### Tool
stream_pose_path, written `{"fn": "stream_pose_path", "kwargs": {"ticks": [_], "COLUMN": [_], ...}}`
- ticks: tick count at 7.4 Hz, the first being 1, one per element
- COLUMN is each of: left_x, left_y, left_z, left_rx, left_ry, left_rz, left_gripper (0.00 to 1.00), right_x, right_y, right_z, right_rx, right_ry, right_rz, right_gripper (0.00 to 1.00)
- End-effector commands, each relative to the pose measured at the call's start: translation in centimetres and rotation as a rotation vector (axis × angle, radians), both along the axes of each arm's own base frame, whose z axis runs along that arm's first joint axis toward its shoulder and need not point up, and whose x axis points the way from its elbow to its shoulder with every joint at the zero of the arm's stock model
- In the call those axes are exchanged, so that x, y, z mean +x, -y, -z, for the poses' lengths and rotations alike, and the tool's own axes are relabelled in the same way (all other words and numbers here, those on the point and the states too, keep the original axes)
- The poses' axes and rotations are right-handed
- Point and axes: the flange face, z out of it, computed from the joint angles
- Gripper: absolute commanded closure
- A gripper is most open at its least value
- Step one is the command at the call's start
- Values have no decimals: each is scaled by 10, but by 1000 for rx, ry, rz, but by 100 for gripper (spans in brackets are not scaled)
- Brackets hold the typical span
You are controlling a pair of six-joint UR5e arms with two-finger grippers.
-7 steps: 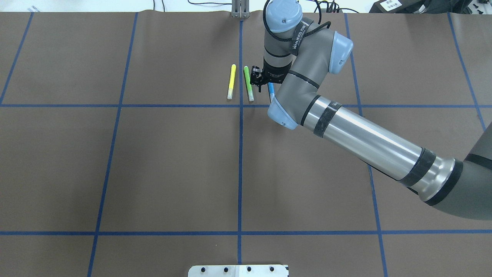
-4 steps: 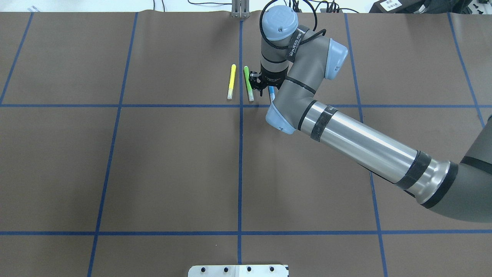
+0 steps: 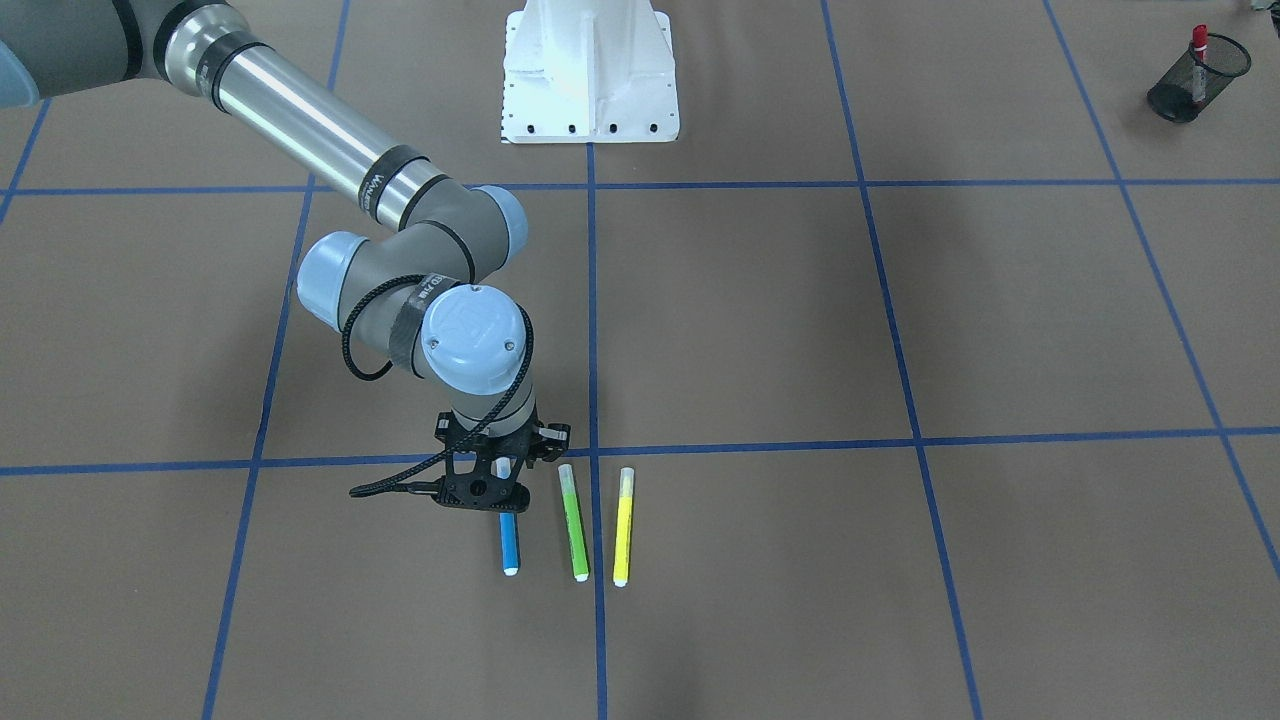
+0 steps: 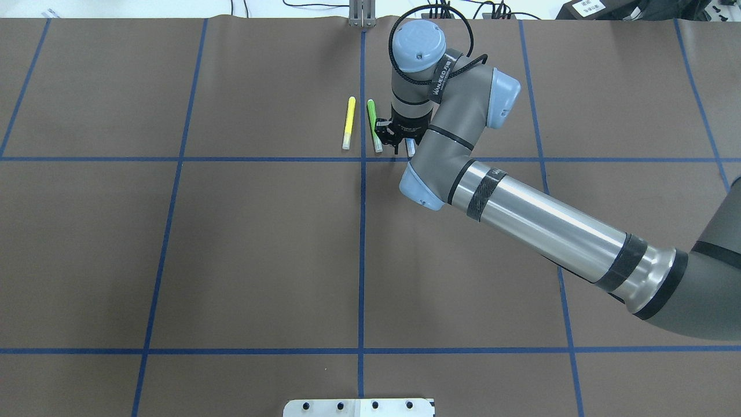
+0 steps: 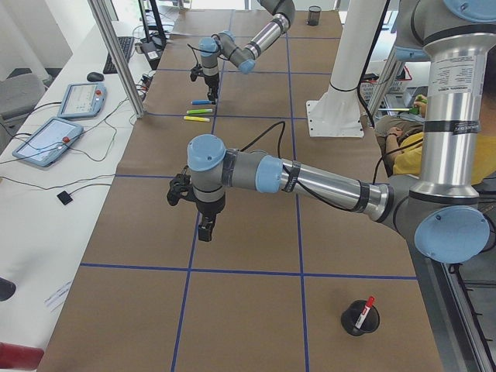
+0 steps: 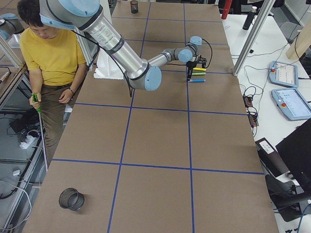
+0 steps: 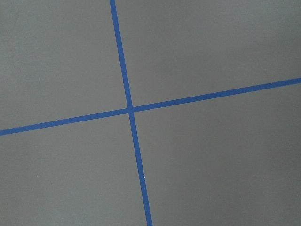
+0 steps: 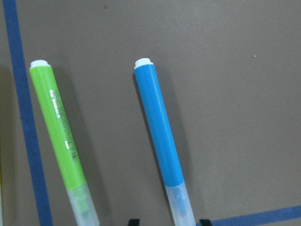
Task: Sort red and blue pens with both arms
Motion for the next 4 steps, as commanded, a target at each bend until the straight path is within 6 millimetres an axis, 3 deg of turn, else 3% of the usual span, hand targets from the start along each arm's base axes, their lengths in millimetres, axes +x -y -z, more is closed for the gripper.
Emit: {"fn": "stream_pose_path", "kwargs": {"ticks": [1, 4], "left_x": [0, 0], "left_y": [1, 1], "left_z": [1, 1], "left_rx": [1, 1], "left_ry": [0, 0], "left_rz": [0, 0], "left_gripper": [0, 0], "right_x": [1, 2], "right_y": [0, 1], "right_z": [-5, -10], "right_rx": [29, 45], "right_ry": [-6, -9], "right_rz": [37, 57], "right_gripper": [48, 49]}}
